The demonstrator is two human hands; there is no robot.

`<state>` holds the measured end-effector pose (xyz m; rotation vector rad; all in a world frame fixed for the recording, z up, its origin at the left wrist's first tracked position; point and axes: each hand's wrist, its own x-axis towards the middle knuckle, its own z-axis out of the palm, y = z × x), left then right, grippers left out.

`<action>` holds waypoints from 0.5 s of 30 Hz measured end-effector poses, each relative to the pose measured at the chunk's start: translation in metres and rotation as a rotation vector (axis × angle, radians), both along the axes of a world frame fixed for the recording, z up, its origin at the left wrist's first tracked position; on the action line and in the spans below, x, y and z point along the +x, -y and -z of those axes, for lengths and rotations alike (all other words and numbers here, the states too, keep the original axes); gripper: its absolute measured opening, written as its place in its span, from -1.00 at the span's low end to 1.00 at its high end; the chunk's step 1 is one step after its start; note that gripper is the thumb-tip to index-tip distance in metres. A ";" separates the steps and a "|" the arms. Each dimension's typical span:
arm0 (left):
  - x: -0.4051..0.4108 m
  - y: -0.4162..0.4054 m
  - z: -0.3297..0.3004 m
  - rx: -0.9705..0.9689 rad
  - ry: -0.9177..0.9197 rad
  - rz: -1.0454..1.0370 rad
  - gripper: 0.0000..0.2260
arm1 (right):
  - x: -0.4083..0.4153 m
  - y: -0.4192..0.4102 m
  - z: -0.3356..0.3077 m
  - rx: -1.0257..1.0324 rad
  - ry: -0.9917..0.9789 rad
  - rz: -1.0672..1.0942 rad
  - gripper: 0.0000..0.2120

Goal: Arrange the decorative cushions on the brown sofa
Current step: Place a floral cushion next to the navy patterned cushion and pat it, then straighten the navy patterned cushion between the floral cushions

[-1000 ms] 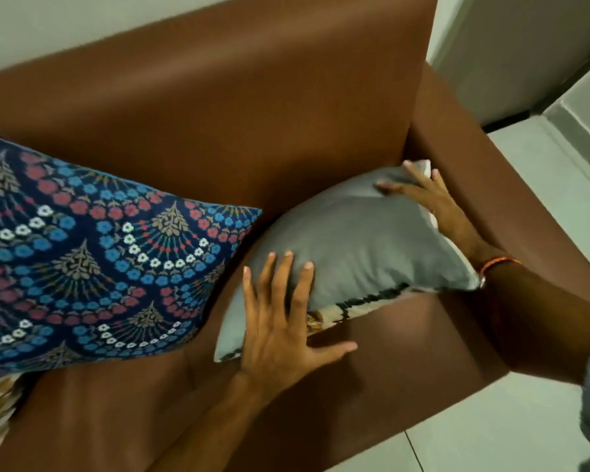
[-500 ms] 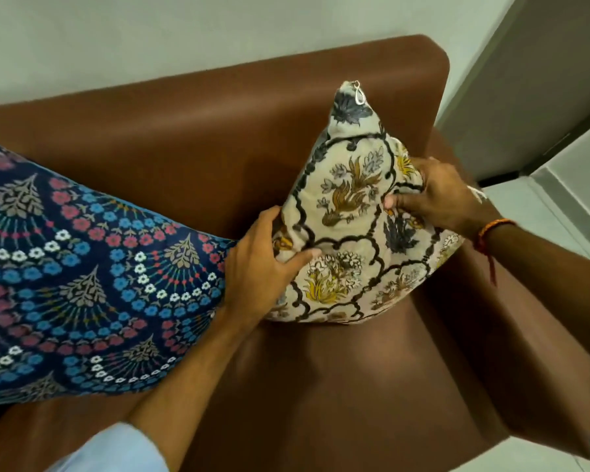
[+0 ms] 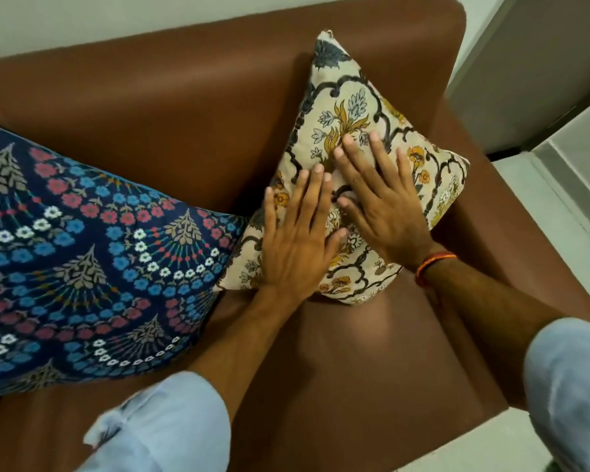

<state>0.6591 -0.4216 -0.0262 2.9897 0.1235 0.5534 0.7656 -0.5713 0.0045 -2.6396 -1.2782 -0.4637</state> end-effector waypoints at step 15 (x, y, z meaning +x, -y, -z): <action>-0.183 -0.208 -0.009 0.157 0.088 -0.252 -0.41 | -0.135 -0.204 -0.005 0.084 -0.078 -0.420 -0.32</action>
